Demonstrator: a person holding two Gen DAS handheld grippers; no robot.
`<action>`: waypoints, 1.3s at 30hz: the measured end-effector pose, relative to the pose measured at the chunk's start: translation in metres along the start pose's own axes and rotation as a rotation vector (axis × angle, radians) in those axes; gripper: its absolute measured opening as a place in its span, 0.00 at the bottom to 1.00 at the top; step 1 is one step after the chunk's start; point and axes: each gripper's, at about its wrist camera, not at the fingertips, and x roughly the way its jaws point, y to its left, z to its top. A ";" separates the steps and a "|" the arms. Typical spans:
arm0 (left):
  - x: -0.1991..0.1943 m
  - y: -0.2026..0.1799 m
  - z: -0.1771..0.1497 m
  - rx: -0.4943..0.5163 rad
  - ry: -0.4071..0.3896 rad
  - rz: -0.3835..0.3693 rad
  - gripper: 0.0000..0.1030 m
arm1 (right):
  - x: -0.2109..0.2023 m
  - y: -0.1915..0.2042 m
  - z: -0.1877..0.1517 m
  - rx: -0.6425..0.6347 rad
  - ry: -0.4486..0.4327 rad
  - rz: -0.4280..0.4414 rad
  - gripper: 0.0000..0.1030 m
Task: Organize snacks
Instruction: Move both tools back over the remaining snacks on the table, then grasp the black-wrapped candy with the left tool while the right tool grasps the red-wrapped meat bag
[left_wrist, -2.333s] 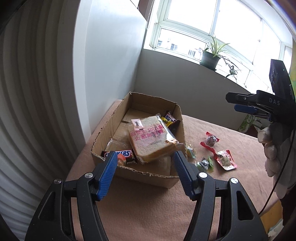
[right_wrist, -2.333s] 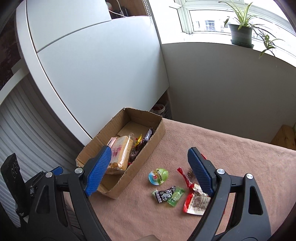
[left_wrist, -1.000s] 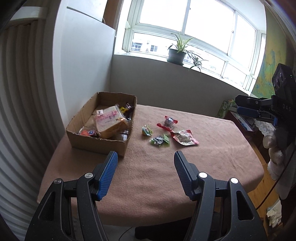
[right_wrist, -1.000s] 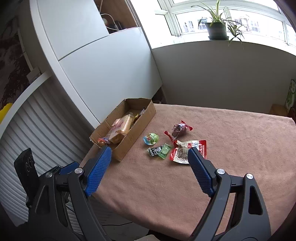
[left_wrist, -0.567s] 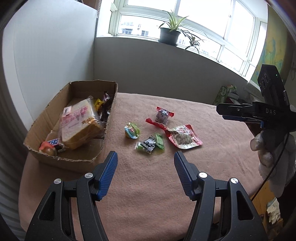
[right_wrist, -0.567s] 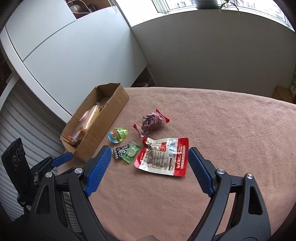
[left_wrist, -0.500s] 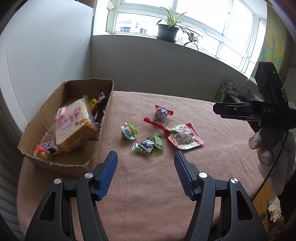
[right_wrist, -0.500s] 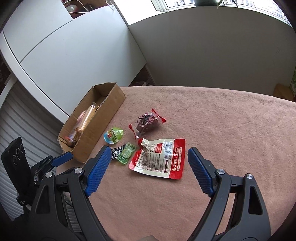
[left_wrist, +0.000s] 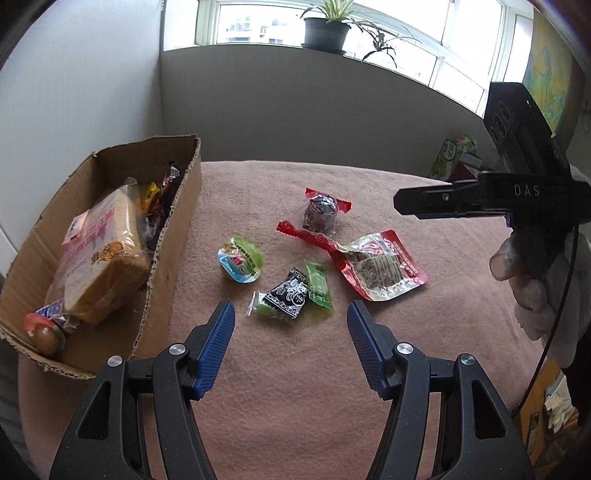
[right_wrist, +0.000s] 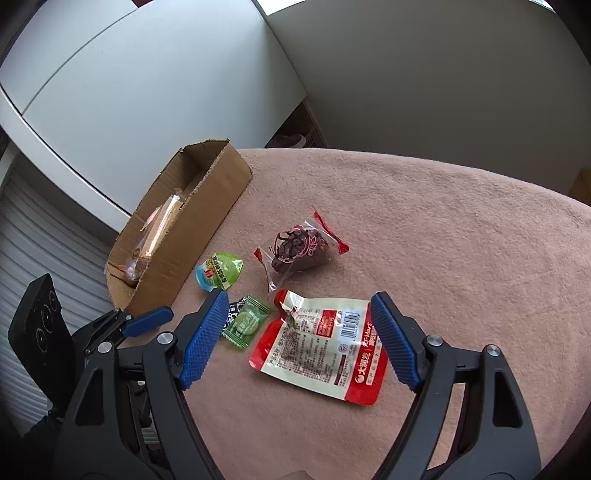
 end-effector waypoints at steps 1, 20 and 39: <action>0.004 0.000 -0.001 -0.001 0.007 -0.002 0.56 | 0.005 0.003 0.002 -0.003 0.008 0.007 0.80; 0.049 0.001 0.016 0.037 0.027 -0.027 0.39 | 0.056 0.008 0.027 0.023 0.080 -0.007 0.73; 0.056 -0.017 0.011 0.182 0.081 0.014 0.32 | 0.067 0.015 0.032 0.003 0.092 -0.049 0.64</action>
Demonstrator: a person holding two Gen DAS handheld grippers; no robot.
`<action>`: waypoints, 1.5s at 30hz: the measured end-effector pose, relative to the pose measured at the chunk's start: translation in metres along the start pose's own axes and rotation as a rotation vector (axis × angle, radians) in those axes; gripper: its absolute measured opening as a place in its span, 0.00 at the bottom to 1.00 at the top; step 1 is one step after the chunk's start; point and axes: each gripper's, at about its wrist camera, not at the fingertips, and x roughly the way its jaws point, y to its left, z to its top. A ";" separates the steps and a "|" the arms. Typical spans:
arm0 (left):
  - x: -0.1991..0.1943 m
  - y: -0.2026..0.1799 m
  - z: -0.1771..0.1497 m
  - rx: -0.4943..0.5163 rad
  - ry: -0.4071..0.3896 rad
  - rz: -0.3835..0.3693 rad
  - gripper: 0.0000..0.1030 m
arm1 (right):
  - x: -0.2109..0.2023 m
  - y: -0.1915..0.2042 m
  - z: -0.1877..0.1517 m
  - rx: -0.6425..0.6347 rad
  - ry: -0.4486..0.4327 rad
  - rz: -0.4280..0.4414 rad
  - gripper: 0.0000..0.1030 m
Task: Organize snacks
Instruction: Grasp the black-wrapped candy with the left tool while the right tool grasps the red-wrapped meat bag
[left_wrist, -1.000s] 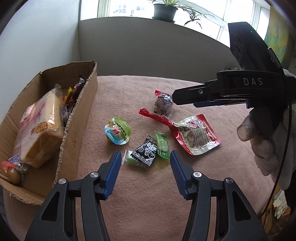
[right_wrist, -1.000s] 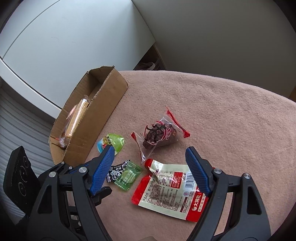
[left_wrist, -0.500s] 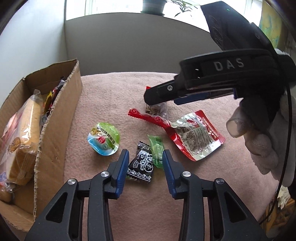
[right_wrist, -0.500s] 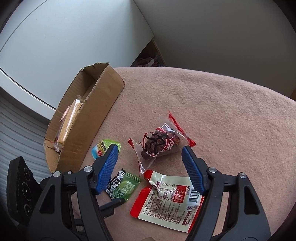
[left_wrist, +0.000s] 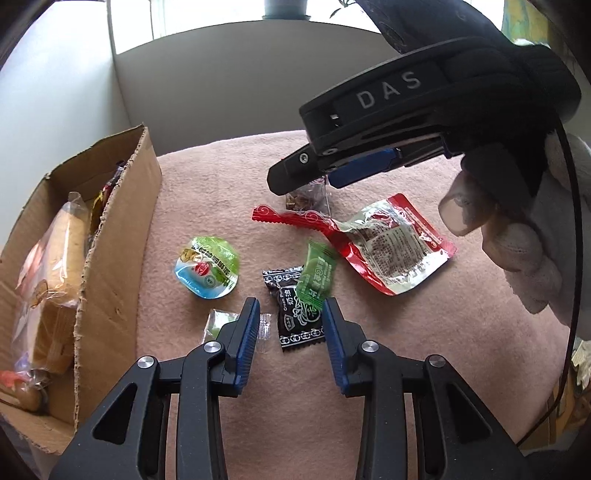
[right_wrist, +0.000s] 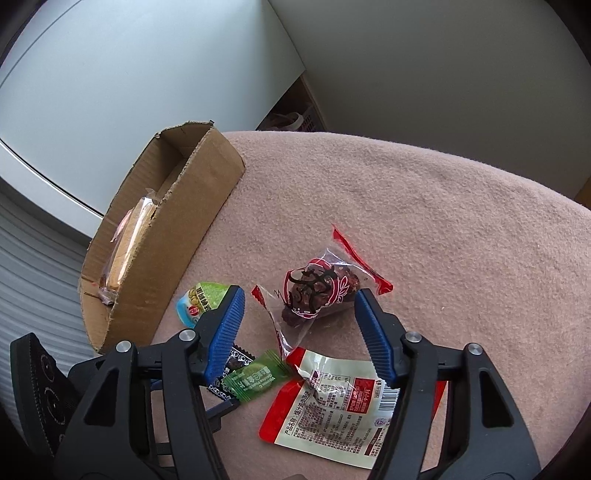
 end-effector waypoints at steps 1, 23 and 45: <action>-0.001 -0.001 -0.003 0.013 0.002 0.013 0.32 | 0.001 0.000 0.000 0.000 0.000 -0.006 0.64; 0.017 0.023 0.010 -0.052 0.015 0.020 0.25 | 0.007 0.003 0.006 0.007 0.005 -0.053 0.54; -0.011 0.034 -0.002 -0.147 -0.014 -0.035 0.25 | 0.012 0.005 0.006 -0.018 0.022 -0.116 0.34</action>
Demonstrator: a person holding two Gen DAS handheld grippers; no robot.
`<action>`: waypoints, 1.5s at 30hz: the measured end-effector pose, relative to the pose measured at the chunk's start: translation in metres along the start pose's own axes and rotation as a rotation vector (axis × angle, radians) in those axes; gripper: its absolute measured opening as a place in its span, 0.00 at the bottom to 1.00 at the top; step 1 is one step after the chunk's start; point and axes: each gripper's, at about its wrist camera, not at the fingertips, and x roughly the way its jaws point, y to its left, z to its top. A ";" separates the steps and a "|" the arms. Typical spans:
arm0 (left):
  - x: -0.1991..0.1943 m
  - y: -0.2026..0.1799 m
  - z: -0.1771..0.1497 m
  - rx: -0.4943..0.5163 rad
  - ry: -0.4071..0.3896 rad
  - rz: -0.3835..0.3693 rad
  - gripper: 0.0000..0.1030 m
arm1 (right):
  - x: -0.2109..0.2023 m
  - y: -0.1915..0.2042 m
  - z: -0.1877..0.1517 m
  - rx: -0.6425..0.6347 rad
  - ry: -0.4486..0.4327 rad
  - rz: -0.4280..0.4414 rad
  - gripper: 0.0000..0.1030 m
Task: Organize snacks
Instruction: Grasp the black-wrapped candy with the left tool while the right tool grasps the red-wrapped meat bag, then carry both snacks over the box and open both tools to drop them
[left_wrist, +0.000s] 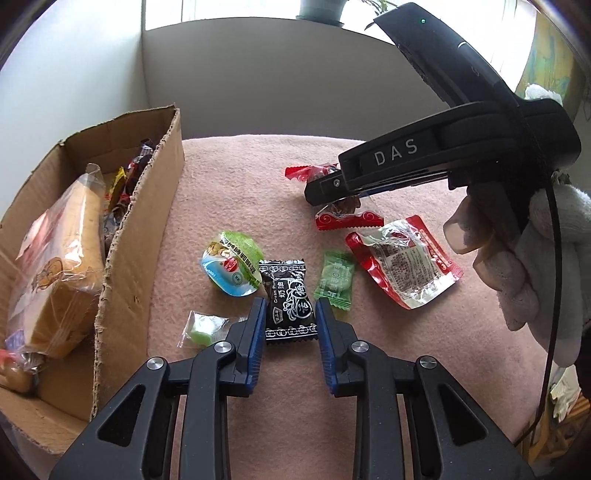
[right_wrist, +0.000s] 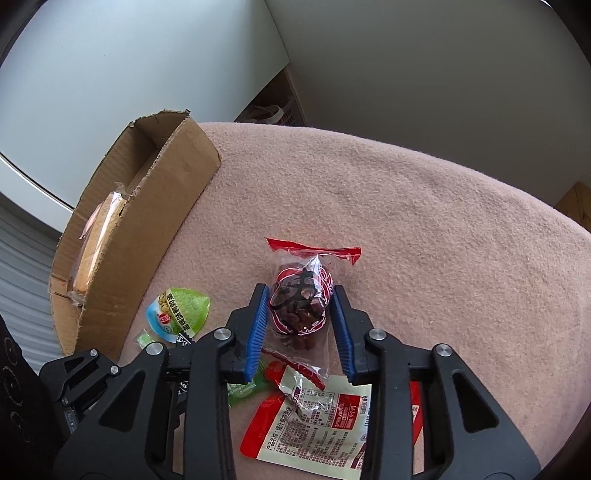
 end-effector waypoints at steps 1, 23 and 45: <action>-0.003 -0.001 0.000 0.001 -0.007 -0.002 0.25 | -0.002 0.000 -0.002 0.005 -0.005 0.009 0.34; -0.095 0.026 -0.008 -0.077 -0.178 -0.012 0.24 | -0.065 0.085 -0.003 -0.087 -0.115 0.099 0.34; -0.128 0.143 -0.032 -0.276 -0.217 0.174 0.25 | -0.024 0.198 -0.002 -0.211 -0.075 0.164 0.50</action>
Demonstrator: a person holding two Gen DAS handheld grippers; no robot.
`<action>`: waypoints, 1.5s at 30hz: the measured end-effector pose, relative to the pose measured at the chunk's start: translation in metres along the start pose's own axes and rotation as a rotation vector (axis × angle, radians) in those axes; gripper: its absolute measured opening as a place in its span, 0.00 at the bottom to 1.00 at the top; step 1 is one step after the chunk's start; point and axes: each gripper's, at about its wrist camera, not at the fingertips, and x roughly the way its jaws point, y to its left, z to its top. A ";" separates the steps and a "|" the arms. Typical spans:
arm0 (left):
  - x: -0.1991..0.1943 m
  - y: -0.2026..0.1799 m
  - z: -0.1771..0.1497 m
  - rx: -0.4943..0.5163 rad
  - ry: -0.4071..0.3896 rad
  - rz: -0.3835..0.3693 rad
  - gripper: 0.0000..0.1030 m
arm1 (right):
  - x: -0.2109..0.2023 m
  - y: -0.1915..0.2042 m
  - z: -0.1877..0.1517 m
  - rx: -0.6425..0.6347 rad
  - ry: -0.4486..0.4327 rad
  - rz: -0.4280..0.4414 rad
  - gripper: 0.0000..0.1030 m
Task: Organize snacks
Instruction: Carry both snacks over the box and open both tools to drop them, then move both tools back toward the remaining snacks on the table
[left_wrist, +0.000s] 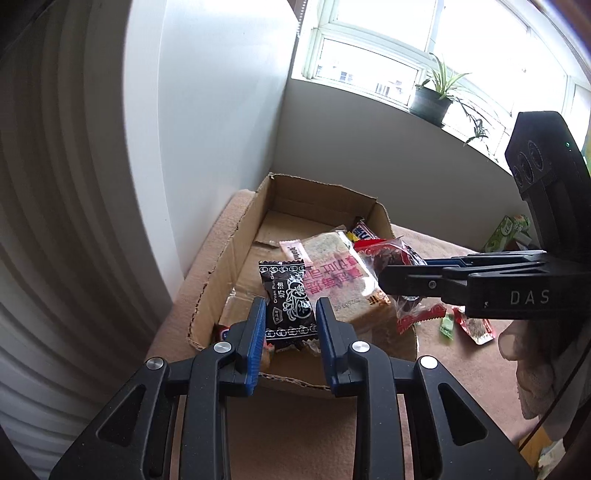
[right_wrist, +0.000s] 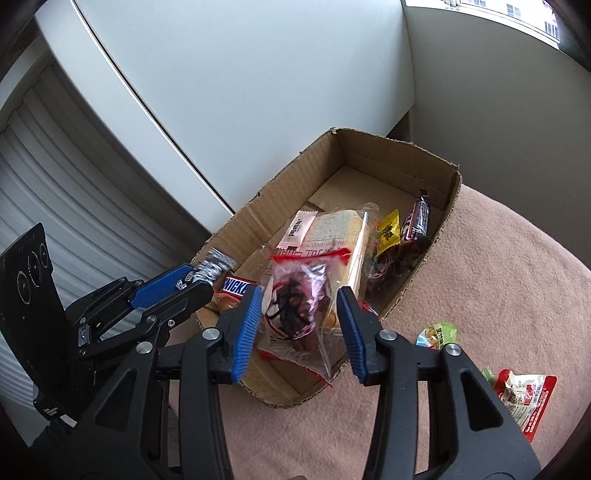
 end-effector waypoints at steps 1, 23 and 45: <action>0.000 0.001 0.001 -0.004 -0.003 0.006 0.25 | -0.001 -0.001 0.000 0.007 -0.006 0.007 0.58; -0.017 0.000 -0.001 -0.027 -0.037 0.006 0.56 | -0.069 -0.051 -0.025 0.098 -0.100 -0.054 0.70; -0.024 -0.087 -0.020 0.105 -0.020 -0.145 0.56 | -0.116 -0.169 -0.107 0.293 -0.054 -0.175 0.70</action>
